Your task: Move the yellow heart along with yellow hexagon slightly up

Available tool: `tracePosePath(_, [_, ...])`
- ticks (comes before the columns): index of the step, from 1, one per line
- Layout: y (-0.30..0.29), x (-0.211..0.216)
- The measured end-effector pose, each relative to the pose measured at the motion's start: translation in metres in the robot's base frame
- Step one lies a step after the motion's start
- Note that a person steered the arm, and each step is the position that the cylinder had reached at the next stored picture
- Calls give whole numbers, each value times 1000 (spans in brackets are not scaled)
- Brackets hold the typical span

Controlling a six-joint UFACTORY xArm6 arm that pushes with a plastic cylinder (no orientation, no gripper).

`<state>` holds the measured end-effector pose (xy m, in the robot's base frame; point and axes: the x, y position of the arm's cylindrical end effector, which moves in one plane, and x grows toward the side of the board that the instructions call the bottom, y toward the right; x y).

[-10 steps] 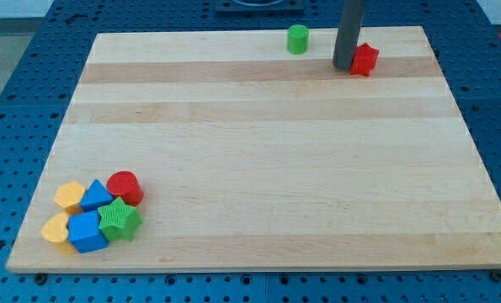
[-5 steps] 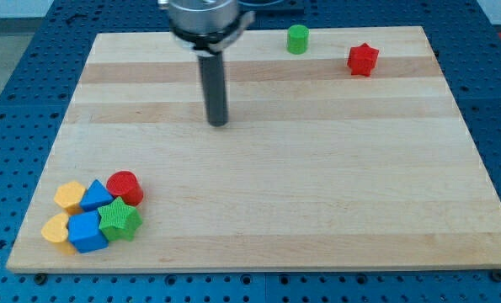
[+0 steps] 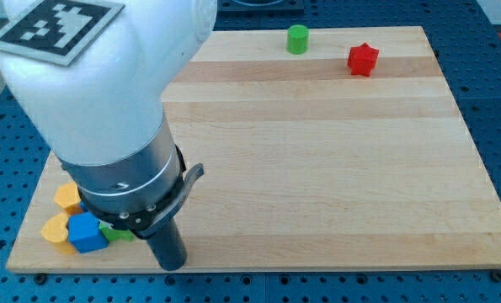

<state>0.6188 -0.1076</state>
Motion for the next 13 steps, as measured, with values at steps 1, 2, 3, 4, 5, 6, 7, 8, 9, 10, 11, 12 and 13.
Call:
tracePosePath(1, [-21,-1])
tracePosePath(2, [-43,0])
tracePosePath(3, [-56,0])
tracePosePath(4, [-73,-1])
tracePosePath(5, [-94,0])
tracePosePath(6, [-143,0])
tracePosePath(7, [-196,-1])
tracePosePath(8, [-195,-6])
tracePosePath(9, [-168,-9])
tracePosePath(10, [-155,-13])
tracePosePath(11, [-156,-14])
tracePosePath(12, [-155,-23])
tracePosePath(13, [-151,-28])
